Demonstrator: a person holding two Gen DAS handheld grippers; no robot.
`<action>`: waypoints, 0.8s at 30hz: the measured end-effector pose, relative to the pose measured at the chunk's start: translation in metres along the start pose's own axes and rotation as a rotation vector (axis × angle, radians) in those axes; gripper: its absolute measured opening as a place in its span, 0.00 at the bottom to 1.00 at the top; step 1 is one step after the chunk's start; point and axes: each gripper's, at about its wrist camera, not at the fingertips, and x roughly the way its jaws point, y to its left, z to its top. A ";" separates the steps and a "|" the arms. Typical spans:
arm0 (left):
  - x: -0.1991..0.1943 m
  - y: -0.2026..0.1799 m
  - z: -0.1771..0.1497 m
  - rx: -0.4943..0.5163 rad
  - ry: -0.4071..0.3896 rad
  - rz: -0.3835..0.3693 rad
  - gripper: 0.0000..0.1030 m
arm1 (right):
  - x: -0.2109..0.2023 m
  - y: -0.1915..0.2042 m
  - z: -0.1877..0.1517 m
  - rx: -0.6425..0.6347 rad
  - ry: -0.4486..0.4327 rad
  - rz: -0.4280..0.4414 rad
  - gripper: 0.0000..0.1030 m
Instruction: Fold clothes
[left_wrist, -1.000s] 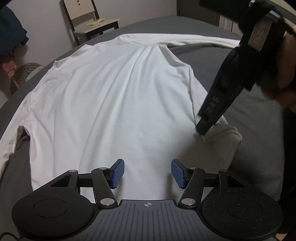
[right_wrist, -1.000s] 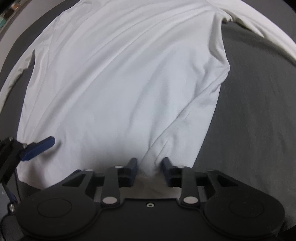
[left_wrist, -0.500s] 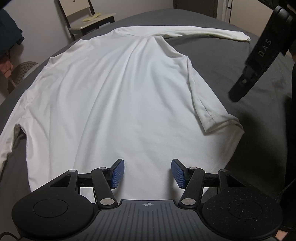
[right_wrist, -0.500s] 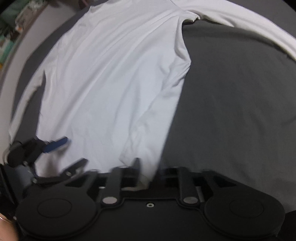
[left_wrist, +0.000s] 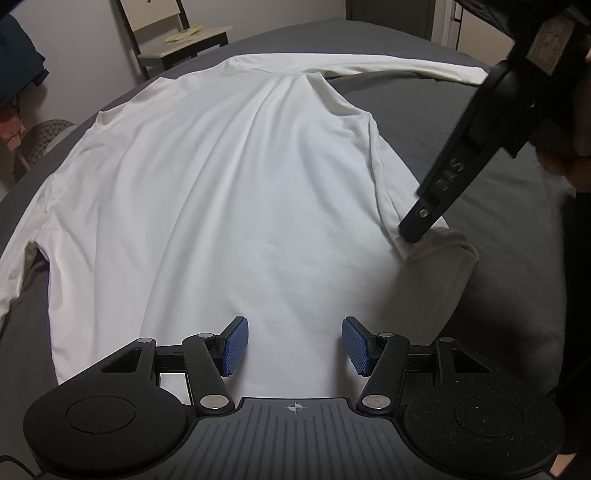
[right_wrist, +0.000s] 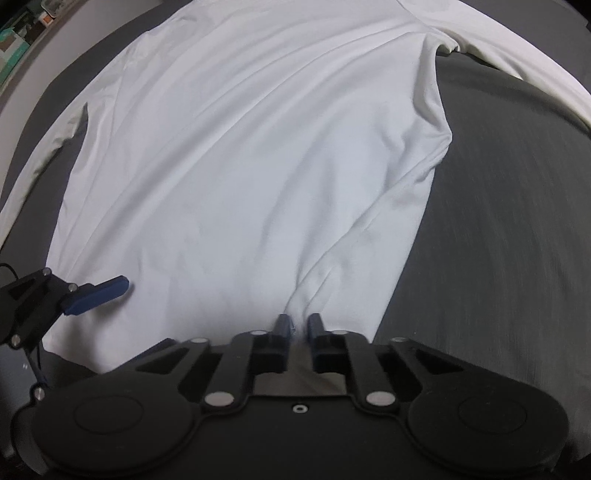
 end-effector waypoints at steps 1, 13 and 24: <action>0.000 0.000 0.000 0.002 0.002 0.000 0.55 | -0.005 -0.004 -0.002 -0.003 -0.004 0.006 0.06; 0.003 -0.007 0.003 0.037 0.019 -0.025 0.55 | -0.058 -0.120 -0.035 0.146 0.021 -0.067 0.06; 0.006 -0.010 -0.005 0.042 0.072 -0.024 0.56 | -0.028 -0.125 -0.035 0.086 0.146 -0.135 0.05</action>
